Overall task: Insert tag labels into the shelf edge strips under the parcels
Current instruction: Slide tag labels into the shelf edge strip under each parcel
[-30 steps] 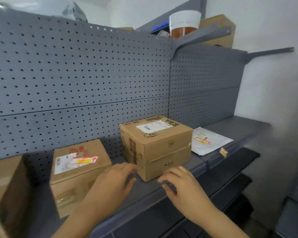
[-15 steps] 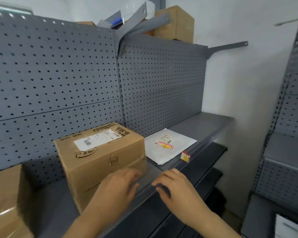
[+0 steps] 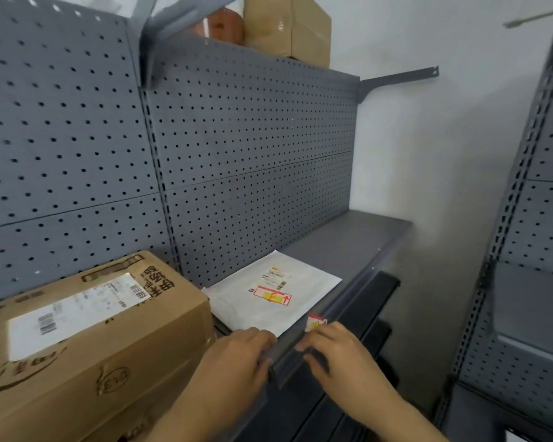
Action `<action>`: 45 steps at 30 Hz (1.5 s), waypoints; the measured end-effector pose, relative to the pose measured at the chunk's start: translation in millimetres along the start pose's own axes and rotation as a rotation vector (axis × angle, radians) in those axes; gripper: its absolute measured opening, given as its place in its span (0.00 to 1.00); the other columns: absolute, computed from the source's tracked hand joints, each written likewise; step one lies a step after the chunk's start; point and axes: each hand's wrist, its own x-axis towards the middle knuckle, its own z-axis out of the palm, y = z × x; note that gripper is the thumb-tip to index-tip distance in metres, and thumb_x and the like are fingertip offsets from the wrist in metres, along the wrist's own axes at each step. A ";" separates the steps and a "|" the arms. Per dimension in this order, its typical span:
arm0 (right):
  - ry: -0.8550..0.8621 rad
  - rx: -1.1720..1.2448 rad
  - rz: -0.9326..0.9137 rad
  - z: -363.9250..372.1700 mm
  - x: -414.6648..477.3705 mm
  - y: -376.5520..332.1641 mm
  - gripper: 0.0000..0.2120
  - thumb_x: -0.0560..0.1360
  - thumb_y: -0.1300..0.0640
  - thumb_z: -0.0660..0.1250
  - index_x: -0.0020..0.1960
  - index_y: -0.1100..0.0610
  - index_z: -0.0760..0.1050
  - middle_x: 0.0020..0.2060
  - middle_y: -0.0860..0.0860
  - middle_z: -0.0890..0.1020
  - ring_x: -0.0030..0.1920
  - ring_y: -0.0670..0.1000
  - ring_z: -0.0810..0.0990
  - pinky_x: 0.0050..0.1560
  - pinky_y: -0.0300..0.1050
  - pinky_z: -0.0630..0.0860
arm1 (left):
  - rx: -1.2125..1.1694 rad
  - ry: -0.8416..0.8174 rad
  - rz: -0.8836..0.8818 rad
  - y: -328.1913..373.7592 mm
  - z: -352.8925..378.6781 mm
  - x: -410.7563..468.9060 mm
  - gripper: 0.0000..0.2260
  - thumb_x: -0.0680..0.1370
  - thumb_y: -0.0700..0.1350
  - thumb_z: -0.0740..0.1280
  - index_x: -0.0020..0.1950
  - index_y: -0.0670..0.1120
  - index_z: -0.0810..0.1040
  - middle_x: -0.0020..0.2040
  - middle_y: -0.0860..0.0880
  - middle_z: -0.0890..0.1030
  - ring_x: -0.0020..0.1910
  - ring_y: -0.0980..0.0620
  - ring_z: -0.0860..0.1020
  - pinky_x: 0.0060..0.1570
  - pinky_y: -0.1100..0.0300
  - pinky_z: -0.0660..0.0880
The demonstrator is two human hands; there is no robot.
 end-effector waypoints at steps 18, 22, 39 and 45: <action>-0.208 0.075 -0.089 41.9 89.5 159.7 0.09 0.74 0.50 0.65 0.54 0.43 0.77 0.54 0.40 0.75 0.56 0.41 0.69 0.55 0.33 0.66 | -0.008 -0.026 -0.209 -2.2 64.6 126.2 0.14 0.81 0.51 0.60 0.67 0.59 0.68 0.64 0.59 0.73 0.60 0.59 0.71 0.60 0.63 0.68; -0.245 0.115 -0.164 46.9 95.8 167.0 0.07 0.74 0.51 0.66 0.51 0.45 0.79 0.50 0.41 0.76 0.52 0.40 0.68 0.52 0.30 0.62 | 0.005 -0.002 -0.198 -6.9 61.2 130.2 0.14 0.81 0.52 0.60 0.67 0.59 0.68 0.64 0.60 0.73 0.60 0.60 0.71 0.58 0.66 0.68; -0.174 0.435 -0.195 21.0 79.1 79.5 0.04 0.75 0.44 0.58 0.47 0.40 0.72 0.46 0.36 0.76 0.53 0.41 0.74 0.50 0.34 0.73 | 0.147 0.147 -0.119 -15.0 28.8 35.7 0.07 0.68 0.45 0.66 0.45 0.52 0.79 0.36 0.55 0.80 0.34 0.55 0.78 0.32 0.64 0.73; -0.161 0.425 -0.315 17.4 62.2 -24.2 0.04 0.76 0.51 0.63 0.48 0.42 0.74 0.43 0.38 0.76 0.50 0.43 0.74 0.43 0.37 0.74 | 0.167 0.226 -0.199 -23.8 -14.8 -69.5 0.12 0.70 0.49 0.60 0.48 0.51 0.81 0.38 0.54 0.82 0.34 0.53 0.78 0.30 0.63 0.73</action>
